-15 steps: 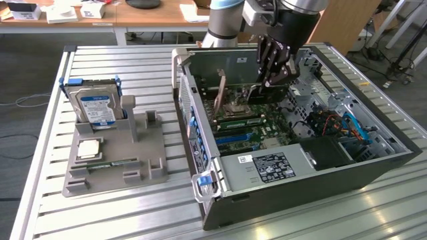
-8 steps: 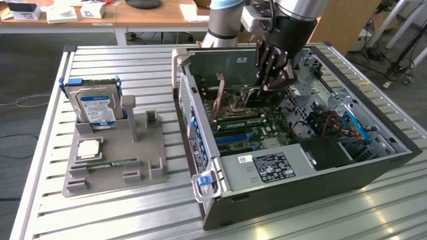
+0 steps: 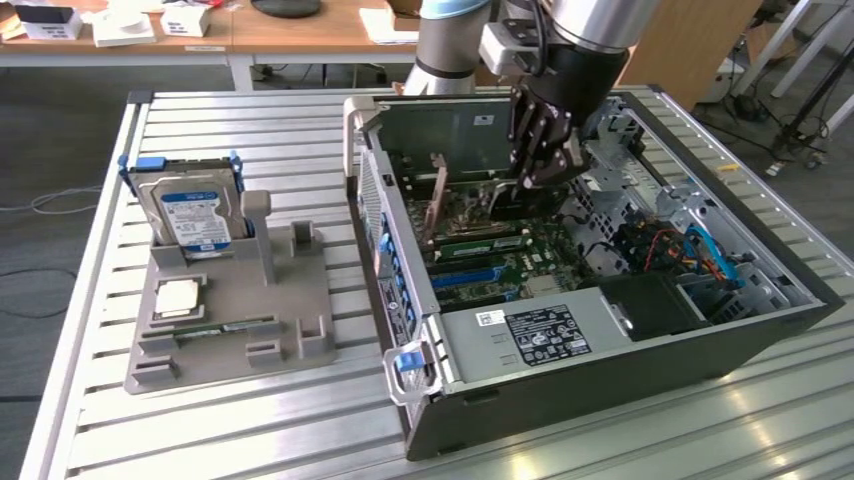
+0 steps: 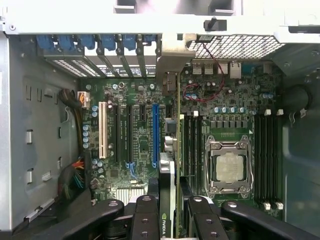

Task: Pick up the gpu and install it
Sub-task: 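Insert the gpu into the slot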

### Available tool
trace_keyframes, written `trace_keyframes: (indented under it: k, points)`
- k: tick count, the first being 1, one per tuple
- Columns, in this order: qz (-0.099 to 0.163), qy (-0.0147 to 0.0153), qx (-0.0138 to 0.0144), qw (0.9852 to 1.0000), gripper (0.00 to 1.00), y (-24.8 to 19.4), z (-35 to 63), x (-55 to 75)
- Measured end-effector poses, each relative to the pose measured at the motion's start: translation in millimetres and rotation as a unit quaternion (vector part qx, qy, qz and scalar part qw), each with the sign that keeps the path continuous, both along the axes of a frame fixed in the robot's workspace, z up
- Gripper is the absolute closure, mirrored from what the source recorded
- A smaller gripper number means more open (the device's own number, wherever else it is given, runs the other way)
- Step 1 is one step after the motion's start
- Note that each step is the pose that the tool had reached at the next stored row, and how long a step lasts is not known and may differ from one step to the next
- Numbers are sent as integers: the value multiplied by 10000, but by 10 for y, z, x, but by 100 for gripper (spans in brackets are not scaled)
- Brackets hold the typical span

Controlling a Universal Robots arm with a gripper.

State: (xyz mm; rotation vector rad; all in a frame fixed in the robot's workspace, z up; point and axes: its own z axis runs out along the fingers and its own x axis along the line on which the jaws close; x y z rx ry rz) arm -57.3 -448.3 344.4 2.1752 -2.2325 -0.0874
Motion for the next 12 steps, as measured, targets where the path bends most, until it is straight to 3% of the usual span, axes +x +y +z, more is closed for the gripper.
trace_keyframes:
  k: [7,12]
  points:
    - [0,0,0,10000,73,0,-5,0]
    - [0,-1,0,10000,73,0,-80,0]
